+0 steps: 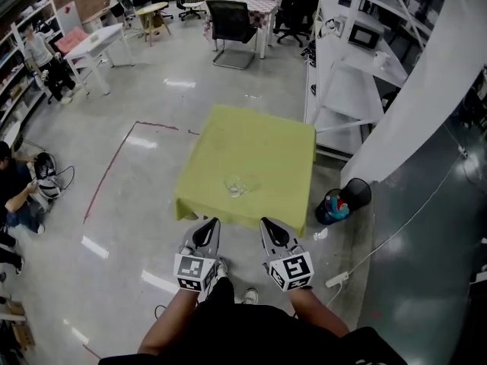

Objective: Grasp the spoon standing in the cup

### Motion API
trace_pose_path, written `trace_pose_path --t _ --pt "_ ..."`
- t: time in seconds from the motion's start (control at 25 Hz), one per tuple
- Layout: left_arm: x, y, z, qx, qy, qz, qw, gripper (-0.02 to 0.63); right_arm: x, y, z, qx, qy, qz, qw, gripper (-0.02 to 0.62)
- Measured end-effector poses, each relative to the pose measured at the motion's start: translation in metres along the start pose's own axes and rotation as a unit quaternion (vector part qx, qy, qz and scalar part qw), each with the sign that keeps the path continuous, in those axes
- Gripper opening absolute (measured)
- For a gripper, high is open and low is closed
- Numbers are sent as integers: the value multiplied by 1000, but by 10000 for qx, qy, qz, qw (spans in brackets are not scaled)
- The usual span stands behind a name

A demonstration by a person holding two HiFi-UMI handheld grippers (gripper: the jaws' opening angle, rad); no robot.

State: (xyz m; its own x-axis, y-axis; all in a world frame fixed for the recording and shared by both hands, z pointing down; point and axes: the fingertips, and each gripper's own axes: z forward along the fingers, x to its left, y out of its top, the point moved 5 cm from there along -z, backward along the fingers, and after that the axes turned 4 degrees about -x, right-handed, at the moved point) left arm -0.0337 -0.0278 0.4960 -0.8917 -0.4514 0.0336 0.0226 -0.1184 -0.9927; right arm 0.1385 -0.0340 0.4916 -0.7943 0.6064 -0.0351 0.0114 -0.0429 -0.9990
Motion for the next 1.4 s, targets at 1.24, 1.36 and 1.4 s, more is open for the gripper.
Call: trace_pose_path --t 1.24,1.36,1.4 --pt "124 -48 150 609 -552 -447 9956 6 -69 -34 178 679 -640 -140 9955 8" --pt "124 -60 158 720 -481 -475 9951 6 -73 -43 187 719 -519 -77 9960 8" --pt "125 -63 161 756 -445 -488 9949 6 -74 -47 190 736 -480 -50 9961 8"
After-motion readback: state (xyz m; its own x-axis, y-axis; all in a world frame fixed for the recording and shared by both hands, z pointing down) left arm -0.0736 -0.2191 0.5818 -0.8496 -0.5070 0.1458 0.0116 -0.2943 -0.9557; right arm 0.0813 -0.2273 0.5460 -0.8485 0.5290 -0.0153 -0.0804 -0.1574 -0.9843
